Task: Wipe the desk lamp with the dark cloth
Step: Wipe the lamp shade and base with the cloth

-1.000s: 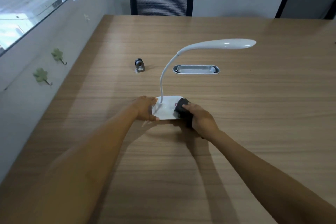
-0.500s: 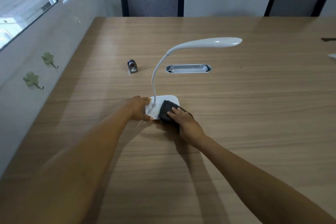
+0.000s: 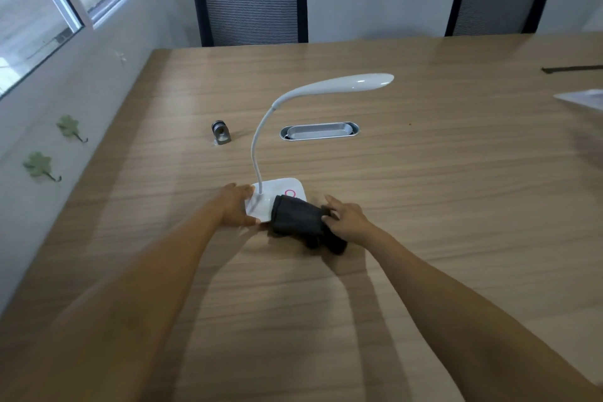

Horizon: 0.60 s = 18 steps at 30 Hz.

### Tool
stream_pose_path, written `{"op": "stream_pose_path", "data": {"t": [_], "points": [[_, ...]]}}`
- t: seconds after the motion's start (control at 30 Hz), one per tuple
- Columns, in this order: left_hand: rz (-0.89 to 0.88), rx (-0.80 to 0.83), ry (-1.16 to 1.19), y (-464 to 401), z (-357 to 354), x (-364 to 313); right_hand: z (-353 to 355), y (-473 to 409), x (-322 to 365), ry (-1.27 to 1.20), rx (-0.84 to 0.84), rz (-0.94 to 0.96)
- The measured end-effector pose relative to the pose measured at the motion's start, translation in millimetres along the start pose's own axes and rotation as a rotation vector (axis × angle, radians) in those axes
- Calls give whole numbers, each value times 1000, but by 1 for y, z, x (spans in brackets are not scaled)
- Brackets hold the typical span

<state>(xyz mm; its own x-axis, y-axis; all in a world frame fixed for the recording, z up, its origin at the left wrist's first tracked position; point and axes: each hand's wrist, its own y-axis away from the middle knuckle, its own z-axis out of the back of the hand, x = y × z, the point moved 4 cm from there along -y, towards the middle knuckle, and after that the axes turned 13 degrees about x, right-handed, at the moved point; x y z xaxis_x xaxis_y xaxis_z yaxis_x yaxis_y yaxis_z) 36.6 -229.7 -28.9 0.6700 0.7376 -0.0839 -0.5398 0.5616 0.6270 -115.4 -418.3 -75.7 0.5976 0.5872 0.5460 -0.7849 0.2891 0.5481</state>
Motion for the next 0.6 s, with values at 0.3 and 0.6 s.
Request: {"op": "stream_pose_path", "data": {"t": [0.3, 0.6], "points": [[30, -47, 91, 6, -4, 1, 9, 24, 33, -13, 32, 80], [-64, -3, 217, 39, -2, -2, 7, 54, 67, 264, -6, 320]]}}
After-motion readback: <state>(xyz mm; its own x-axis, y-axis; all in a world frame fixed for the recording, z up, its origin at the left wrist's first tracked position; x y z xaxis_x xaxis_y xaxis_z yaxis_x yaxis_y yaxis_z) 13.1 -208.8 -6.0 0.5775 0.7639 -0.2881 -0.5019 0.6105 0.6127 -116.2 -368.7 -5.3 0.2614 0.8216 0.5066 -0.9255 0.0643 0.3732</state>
